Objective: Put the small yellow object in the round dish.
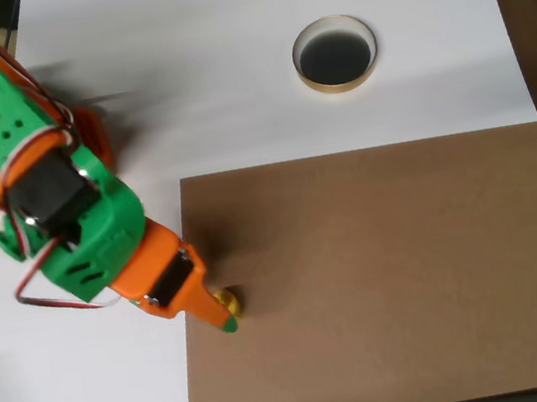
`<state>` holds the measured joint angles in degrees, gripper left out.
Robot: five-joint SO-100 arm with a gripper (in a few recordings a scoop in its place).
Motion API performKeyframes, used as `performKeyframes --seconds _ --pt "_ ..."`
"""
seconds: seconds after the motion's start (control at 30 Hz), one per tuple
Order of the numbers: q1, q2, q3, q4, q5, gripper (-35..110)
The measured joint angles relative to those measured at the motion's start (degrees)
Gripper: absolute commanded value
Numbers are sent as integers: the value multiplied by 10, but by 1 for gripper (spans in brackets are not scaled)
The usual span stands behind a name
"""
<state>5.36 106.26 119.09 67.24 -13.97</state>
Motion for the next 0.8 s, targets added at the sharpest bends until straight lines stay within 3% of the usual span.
performKeyframes --seconds 0.8 --pt "-32 -140 -46 -47 18 17"
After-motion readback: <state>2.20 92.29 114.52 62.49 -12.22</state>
